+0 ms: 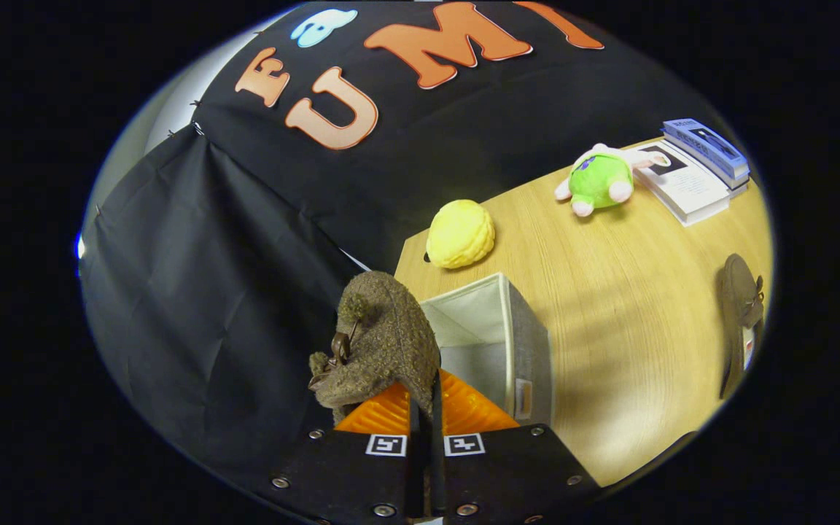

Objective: Open the storage box then place both shoes into the box .Put the left shoe in first, then the right shoe, with the right side of both shoes facing outward in a uniform manner.

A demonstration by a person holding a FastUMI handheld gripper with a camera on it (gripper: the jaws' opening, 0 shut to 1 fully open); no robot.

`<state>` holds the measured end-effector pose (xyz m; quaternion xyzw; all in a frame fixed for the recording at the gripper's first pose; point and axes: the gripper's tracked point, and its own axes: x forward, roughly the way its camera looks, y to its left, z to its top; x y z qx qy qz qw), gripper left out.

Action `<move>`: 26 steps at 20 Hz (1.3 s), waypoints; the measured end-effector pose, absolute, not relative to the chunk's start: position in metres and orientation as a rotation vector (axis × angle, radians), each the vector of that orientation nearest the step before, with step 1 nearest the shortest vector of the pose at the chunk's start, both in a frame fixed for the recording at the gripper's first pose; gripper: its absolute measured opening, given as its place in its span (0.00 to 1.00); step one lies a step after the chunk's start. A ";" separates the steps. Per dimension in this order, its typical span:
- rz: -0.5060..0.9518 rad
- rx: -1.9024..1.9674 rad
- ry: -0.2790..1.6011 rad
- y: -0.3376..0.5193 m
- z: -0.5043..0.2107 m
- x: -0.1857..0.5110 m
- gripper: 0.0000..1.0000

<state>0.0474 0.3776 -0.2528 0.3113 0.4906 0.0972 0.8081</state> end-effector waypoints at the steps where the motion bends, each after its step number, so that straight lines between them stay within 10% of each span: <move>1: 0.196 0.665 1.066 0.382 -0.260 0.047 0.04; 14: 0.090 0.673 1.262 0.429 -0.314 0.023 0.14; 26: 0.322 0.648 1.113 0.416 -0.247 0.017 0.67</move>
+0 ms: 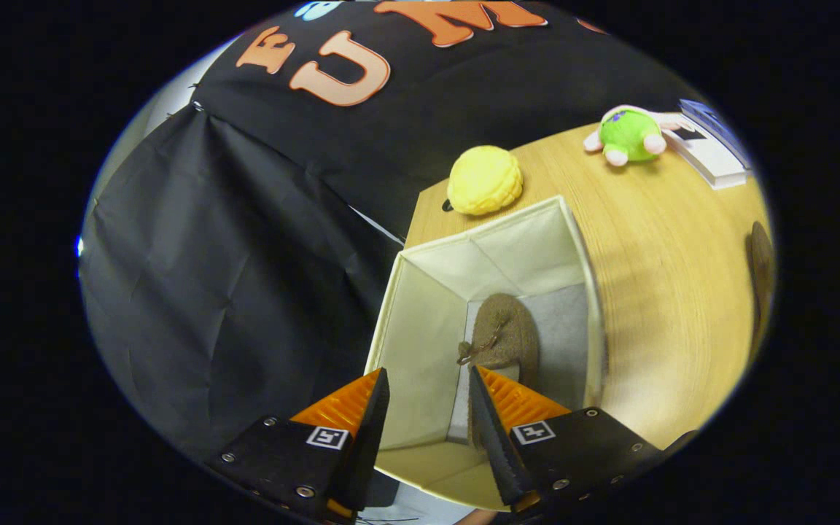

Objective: Open the storage box then place both shoes into the box .Put the left shoe in first, then the right shoe, with the right side of both shoes facing outward in a uniform manner.

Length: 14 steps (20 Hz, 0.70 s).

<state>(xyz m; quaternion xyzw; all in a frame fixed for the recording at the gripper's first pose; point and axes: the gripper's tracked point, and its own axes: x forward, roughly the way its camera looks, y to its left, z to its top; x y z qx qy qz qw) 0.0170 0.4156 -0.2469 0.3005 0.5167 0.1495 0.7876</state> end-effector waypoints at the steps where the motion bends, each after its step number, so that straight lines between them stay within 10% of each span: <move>1: 0.324 0.629 1.084 0.404 -0.240 0.018 0.75; 14: 0.145 0.361 0.862 0.201 -0.233 -0.008 0.96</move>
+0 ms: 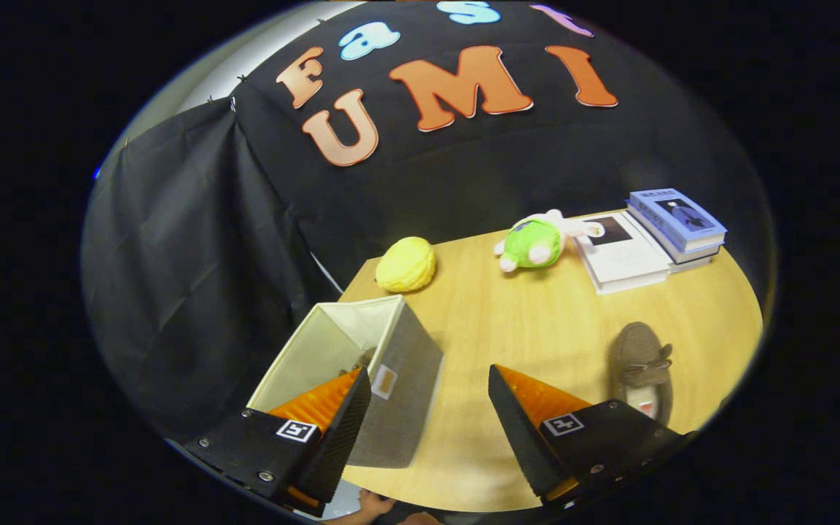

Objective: Open the storage box then place both shoes into the box .Put the left shoe in first, then the right shoe, with the right side of both shoes facing outward in a uniform manner.

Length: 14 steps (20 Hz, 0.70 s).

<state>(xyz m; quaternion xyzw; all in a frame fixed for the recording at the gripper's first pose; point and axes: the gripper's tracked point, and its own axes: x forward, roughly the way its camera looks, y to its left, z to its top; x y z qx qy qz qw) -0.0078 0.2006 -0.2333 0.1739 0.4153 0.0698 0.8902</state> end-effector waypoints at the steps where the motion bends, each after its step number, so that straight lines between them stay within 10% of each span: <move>1: 0.124 0.347 0.860 0.184 -0.237 -0.012 0.97; 14: -0.130 0.332 0.961 0.027 -0.317 -0.063 0.97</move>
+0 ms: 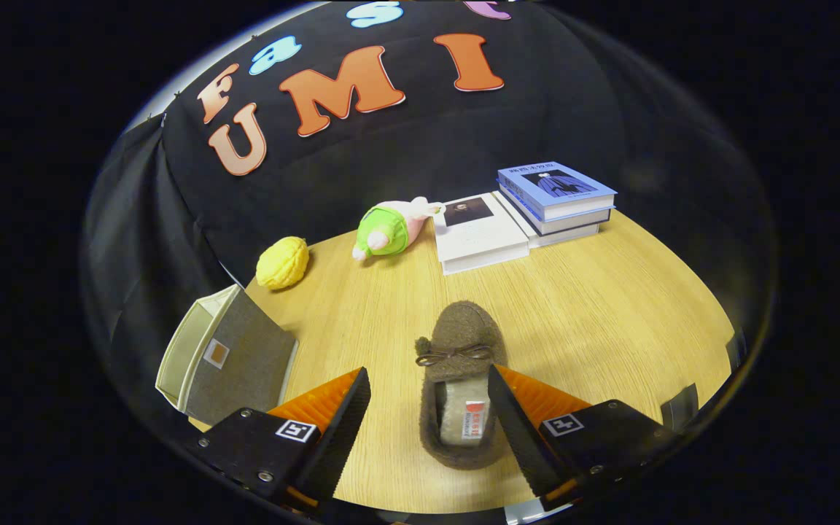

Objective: Open the storage box then place both shoes into the box .Put the left shoe in first, then the right shoe, with the right side of both shoes facing outward in a uniform manner.

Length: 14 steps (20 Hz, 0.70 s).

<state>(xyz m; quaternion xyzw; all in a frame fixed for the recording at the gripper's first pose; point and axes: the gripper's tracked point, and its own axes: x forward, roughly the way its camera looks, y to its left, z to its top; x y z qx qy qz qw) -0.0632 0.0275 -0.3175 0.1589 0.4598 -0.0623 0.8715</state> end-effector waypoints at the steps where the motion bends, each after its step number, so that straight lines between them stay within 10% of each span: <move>1: -0.129 0.326 0.976 0.025 -0.324 -0.066 0.97; 14: -0.207 0.411 1.161 0.005 -0.404 -0.078 0.72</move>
